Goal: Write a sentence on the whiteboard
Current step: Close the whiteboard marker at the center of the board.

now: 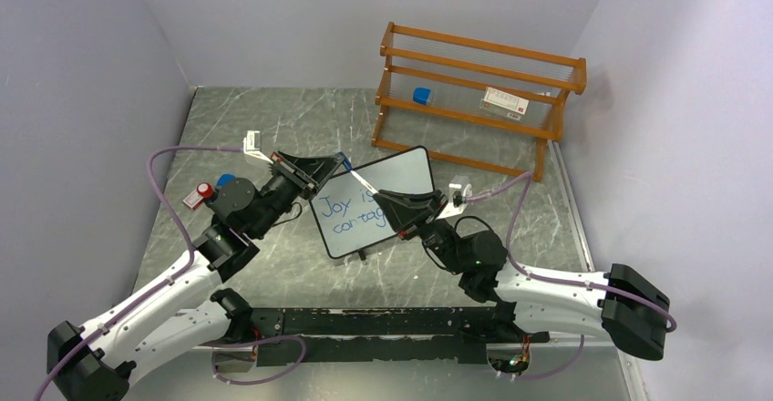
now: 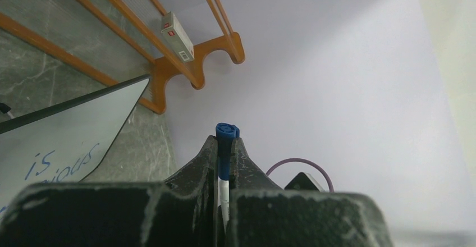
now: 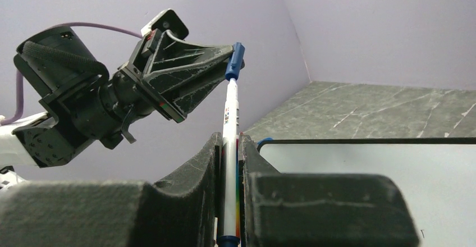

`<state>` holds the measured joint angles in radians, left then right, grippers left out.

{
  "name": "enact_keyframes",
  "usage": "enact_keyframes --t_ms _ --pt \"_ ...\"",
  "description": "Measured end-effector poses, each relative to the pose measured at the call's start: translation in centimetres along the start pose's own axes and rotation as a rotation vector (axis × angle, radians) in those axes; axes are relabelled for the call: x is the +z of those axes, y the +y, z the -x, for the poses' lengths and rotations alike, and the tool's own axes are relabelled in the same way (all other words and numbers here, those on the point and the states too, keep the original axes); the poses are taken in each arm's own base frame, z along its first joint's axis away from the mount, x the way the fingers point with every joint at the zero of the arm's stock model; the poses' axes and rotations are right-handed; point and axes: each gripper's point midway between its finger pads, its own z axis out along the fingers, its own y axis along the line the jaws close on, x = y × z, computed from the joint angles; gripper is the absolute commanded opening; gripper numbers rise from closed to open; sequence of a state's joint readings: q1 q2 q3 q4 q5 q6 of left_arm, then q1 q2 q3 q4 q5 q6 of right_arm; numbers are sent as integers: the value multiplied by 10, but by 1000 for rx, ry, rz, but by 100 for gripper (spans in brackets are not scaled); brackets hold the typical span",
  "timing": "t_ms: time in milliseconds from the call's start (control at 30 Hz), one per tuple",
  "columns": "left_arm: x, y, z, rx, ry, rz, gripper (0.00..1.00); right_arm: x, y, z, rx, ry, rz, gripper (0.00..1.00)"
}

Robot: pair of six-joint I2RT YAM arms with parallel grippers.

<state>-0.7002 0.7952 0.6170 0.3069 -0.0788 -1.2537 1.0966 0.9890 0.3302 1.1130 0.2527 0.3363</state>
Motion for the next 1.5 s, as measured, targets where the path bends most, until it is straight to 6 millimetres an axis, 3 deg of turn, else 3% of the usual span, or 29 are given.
enact_keyframes --t_ms 533,1067,1267,1400,1500 --pt "-1 -8 -6 -16 18 -25 5 2 1 6 17 -33 3 0" --pt "-1 -14 -30 -7 6 -87 5 6 -3 9 88 -116 -23 0" --pt "0 -18 -30 27 -23 -108 29 6 -3 11 109 -138 -21 0" --pt "-8 -15 -42 107 28 -97 48 5 -4 14 118 -142 -27 0" --pt "-14 -11 -42 192 40 -80 57 -2 -6 15 130 -138 -32 0"
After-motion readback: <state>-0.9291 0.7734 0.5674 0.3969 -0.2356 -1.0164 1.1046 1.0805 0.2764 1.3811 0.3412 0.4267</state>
